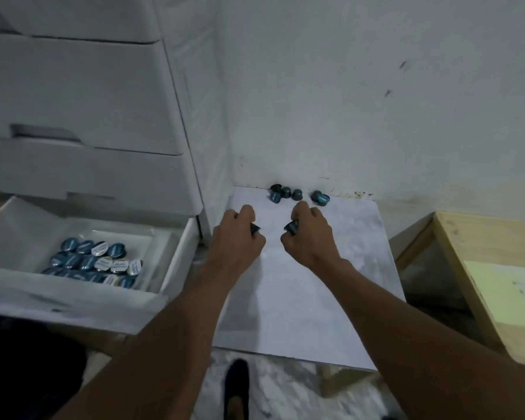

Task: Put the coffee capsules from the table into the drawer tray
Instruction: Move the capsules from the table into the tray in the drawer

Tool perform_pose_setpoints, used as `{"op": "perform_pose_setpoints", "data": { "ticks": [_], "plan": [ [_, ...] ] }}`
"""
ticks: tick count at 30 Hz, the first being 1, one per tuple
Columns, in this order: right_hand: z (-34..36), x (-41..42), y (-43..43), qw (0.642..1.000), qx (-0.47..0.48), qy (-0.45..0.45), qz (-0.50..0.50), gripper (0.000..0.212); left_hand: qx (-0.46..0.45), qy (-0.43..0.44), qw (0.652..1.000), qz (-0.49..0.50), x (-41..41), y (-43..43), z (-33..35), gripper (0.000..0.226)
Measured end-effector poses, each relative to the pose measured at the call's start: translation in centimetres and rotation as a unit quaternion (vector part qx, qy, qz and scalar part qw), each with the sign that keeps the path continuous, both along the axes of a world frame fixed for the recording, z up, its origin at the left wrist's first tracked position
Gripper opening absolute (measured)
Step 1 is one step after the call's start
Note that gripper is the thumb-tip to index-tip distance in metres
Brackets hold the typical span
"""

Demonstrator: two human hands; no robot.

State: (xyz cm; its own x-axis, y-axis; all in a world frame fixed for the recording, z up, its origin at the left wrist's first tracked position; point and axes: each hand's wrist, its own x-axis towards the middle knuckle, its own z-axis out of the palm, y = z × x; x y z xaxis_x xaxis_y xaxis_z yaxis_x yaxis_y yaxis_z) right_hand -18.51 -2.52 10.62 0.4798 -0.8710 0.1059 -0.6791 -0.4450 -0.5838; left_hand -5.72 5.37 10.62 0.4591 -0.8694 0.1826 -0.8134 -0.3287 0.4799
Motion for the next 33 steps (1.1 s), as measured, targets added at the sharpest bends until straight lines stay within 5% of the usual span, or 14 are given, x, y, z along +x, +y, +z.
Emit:
{"op": "perform_pose_setpoints", "data": {
  "ticks": [12, 17, 21, 33],
  "plan": [
    [2.1, 10.8, 11.4, 0.995, -0.051, -0.011, 0.09, 0.013, -0.044, 0.02, 0.994, 0.101, 9.9, 13.9, 3.1, 0.025],
    [2.1, 19.0, 16.9, 0.992, -0.042, -0.023, 0.115, 0.031, -0.014, 0.014, 0.996, 0.092, 18.2, 19.8, 3.8, 0.052],
    [1.5, 24.1, 20.9, 0.995, -0.024, -0.041, 0.092, 0.03, 0.01, -0.012, 0.998, 0.063, 24.2, 23.6, 3.7, 0.044],
    [-0.5, 29.5, 19.6, 0.998, 0.002, 0.049, 0.048, 0.042, 0.039, 0.009, 0.999, -0.019, 31.6, 21.0, 1.1, 0.046]
  ]
}}
